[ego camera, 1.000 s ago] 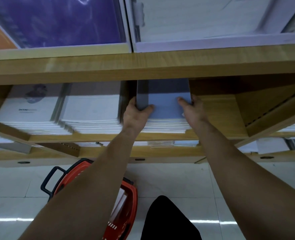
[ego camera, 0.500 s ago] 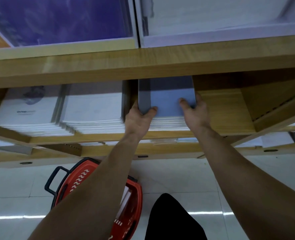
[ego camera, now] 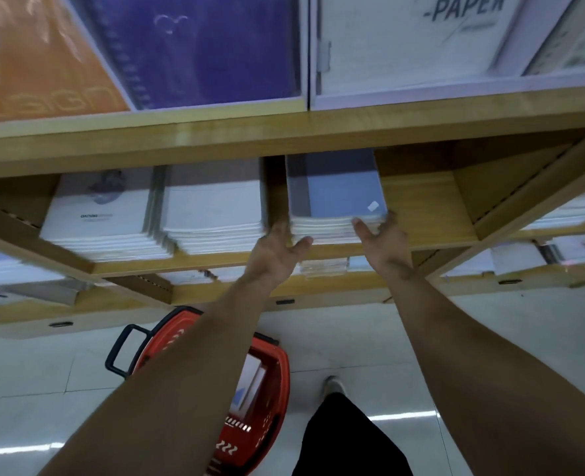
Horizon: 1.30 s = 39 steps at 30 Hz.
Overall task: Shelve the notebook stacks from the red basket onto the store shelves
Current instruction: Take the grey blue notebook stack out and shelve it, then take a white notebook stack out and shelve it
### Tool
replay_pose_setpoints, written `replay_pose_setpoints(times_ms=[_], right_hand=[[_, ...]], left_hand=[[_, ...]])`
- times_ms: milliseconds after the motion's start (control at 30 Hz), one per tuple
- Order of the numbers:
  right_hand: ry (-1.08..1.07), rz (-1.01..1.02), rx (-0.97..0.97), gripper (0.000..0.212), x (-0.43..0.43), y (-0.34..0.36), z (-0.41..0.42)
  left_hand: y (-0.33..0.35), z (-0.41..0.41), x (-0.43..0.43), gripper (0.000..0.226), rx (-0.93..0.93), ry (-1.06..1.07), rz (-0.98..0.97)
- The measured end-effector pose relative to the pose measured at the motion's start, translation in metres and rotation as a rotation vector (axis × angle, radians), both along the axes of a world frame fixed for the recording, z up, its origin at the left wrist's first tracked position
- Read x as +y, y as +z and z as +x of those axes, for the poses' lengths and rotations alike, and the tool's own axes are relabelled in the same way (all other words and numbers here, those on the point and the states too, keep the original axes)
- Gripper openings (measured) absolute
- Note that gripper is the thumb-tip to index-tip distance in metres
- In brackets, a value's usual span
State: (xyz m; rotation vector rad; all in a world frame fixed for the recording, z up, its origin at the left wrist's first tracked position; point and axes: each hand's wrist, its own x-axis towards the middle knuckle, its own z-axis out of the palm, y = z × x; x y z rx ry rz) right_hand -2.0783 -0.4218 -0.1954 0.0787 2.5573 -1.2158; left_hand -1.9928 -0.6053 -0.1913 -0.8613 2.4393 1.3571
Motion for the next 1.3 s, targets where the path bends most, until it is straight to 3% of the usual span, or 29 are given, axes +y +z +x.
replay_pose_setpoints(times_ms=[100,200,500,633,800,967,1300], right_hand=[[0.102,0.276,-0.079,0.077,0.004,-0.001,0.044],[0.181,0.436,-0.148,0.077,-0.011,0.001,0.089],[0.375,0.620,-0.096,0.075,-0.108,-0.024,0.210],[0.425,0.611,-0.120,0.074,-0.146,-0.060,0.256],[0.507,0.596,-0.192,0.077,-0.172,-0.130,0.296],[0.582,0.611,-0.218,0.070,-0.187,-0.229,0.322],[0.637,0.601,-0.305,0.072,-0.194,-0.444,0.335]], left_hand=[[-0.001,0.047,-0.013,0.072,-0.063,-0.133,-0.096],[-0.006,0.094,-0.035,0.073,-0.128,-0.234,-0.175],[-0.054,0.232,-0.139,0.071,-0.245,-0.442,-0.390],[-0.089,0.290,-0.182,0.067,-0.323,-0.459,-0.431],[-0.147,0.343,-0.216,0.067,-0.430,-0.368,-0.382],[-0.246,0.380,-0.240,0.075,-0.463,-0.296,-0.282],[-0.426,0.377,-0.250,0.069,-0.515,-0.236,-0.268]])
